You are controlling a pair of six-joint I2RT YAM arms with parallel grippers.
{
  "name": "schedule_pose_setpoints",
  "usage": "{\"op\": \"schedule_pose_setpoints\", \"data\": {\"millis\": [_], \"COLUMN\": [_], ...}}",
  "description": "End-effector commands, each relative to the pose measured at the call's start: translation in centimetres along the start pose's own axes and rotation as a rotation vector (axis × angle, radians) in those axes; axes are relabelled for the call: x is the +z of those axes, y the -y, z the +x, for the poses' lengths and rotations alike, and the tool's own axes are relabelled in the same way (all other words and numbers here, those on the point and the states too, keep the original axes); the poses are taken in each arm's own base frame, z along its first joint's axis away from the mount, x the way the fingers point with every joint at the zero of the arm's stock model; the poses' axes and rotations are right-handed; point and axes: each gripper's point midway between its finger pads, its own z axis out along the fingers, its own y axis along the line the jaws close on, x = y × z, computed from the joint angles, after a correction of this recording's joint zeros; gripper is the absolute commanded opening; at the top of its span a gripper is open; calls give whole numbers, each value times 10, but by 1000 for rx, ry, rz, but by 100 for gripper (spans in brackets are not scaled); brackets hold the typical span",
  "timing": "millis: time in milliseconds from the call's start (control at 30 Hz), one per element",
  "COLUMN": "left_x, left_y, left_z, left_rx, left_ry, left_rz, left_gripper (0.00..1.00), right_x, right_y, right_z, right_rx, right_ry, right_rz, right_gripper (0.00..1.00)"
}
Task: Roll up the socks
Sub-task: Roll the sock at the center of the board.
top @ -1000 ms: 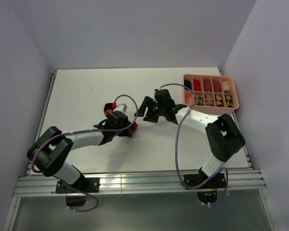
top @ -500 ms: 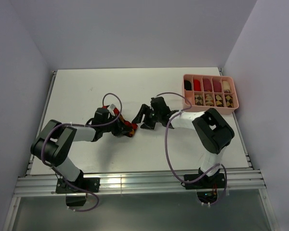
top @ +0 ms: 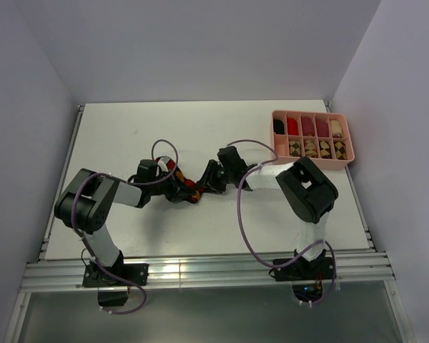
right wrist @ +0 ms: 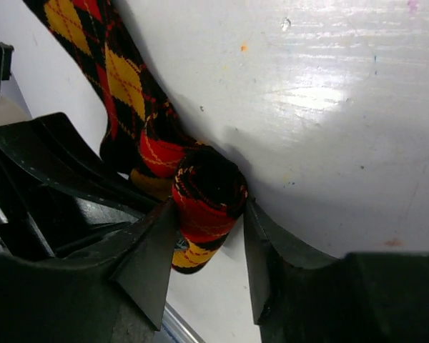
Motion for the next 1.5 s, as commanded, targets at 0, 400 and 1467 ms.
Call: {"op": "schedule_pose_setpoints", "data": {"millis": [0, 400, 1467], "left_x": [2, -21, 22], "left_y": [-17, -14, 2], "left_z": [1, -30, 20], "left_rx": [-51, 175, 1111], "left_ry": [-7, 157, 406], "left_rz": [-38, -196, -830], "left_gripper": [1, 41, 12], "right_x": [8, -4, -15], "right_y": [12, 15, 11], "right_z": [-2, -10, -4], "right_rx": [-16, -74, -82], "right_ry": [10, -29, -114], "right_rz": [65, 209, 271], "right_gripper": [41, 0, 0]}}
